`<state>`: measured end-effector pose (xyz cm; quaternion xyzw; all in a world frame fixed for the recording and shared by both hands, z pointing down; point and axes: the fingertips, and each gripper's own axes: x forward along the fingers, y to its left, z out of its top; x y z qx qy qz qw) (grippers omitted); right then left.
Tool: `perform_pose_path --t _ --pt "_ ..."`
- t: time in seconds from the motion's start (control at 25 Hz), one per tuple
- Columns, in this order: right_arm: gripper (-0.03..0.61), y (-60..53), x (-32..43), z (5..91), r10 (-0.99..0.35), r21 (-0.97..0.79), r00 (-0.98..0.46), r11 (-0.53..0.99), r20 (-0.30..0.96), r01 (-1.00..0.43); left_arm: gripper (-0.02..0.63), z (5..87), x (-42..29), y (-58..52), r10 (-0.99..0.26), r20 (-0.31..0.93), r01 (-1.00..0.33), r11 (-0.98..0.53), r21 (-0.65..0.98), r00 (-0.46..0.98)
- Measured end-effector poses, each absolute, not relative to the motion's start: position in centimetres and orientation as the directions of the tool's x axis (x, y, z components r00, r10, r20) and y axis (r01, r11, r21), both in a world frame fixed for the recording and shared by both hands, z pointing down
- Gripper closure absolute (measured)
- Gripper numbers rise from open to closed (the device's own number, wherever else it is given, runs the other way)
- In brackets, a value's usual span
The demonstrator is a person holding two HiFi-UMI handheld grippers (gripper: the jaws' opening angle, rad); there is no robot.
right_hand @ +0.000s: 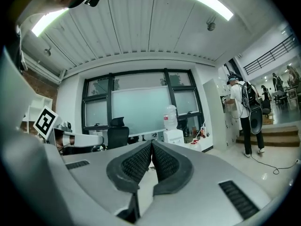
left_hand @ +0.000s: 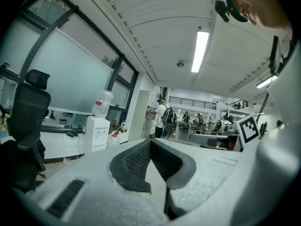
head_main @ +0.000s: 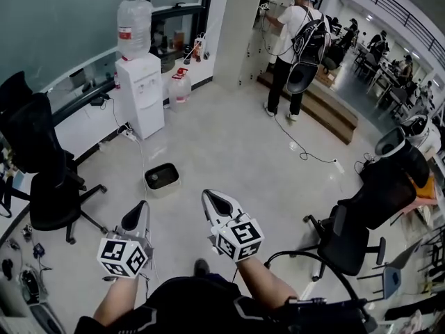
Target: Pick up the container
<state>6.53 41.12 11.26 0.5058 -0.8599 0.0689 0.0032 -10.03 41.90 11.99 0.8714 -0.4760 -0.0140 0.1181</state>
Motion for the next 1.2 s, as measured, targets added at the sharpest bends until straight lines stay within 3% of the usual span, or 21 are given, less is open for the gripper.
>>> perform_pose_path --t 0.68,1.2 --pt "0.571 31.4 11.5 12.1 -0.829 -0.137 -0.553 0.541 0.082 -0.83 0.607 13.0 -5.7 32.9 -0.873 0.141 -0.878 -0.439 0.19 0.467" --pt "0.571 21.6 6.9 13.5 -0.84 -0.149 -0.533 0.516 0.105 -0.843 0.607 14.7 -10.0 22.5 -0.858 0.143 -0.863 -0.463 0.202 0.493"
